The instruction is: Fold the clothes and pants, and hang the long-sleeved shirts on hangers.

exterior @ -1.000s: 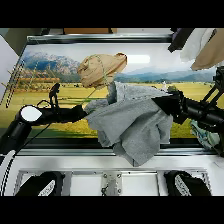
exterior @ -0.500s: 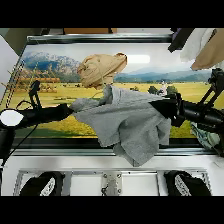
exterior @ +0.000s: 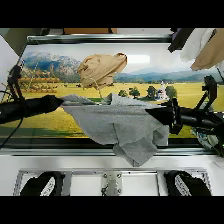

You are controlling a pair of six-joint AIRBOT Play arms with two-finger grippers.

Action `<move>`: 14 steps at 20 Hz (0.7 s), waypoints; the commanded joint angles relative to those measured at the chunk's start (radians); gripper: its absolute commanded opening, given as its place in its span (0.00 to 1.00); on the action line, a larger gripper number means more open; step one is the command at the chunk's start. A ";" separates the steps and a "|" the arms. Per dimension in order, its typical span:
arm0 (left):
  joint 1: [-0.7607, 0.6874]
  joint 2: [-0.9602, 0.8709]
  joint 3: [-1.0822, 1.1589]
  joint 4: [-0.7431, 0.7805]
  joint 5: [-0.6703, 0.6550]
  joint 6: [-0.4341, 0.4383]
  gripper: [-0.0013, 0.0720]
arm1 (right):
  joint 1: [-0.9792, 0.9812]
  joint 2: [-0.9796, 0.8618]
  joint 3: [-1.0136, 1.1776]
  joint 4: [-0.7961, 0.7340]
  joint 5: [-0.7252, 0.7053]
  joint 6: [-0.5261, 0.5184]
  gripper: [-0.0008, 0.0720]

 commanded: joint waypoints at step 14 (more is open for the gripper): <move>-0.474 -0.381 0.761 0.423 -0.524 -0.091 0.04 | 0.192 -0.178 -0.096 0.377 0.062 -0.282 0.03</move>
